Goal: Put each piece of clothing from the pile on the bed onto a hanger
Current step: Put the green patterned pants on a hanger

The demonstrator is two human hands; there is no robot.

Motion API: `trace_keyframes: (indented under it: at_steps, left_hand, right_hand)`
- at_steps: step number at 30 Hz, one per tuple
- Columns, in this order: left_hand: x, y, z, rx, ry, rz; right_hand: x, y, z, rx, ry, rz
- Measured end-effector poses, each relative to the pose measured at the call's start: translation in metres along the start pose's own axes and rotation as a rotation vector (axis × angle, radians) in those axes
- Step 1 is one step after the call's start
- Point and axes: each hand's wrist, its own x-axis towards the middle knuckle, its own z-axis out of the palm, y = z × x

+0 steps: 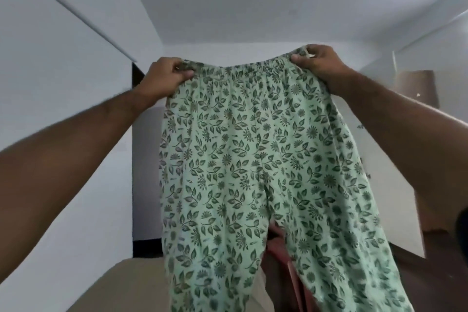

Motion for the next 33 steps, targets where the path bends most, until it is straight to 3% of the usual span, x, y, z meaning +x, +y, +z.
trace_keyframes:
  at_steps: [5,10,15,18,24,27,30,33]
  left_hand:
    - [-0.014,-0.022,-0.011,0.06,0.015,-0.067]
    - [-0.022,-0.046,-0.017,-0.054,0.093,-0.232]
    - [-0.025,-0.092,0.006,-0.102,0.114,-0.353]
    - [-0.037,-0.135,0.04,-0.158,0.027,-0.364]
    - [-0.086,-0.259,0.144,-0.219,-0.099,-0.569]
    - [-0.132,-0.35,0.219,-0.21,-0.114,-0.568]
    - [-0.191,-0.435,0.298,-0.175,-0.201,-0.684]
    - [-0.243,-0.492,0.362,-0.096,-0.242,-0.715]
  right_hand:
    - [-0.006,0.009,0.016,0.127,-0.071,0.055]
    - [0.005,0.021,0.049,0.039,-0.092,0.06]
    - [0.006,0.068,0.092,0.086,-0.093,0.103]
    - [0.004,0.116,0.127,0.106,-0.115,0.125]
    - [0.009,0.262,0.209,0.114,-0.065,0.343]
    - [0.015,0.384,0.258,0.045,-0.025,0.402]
    - [0.002,0.518,0.303,-0.09,-0.021,0.529]
    - [-0.021,0.612,0.341,-0.174,-0.001,0.601]
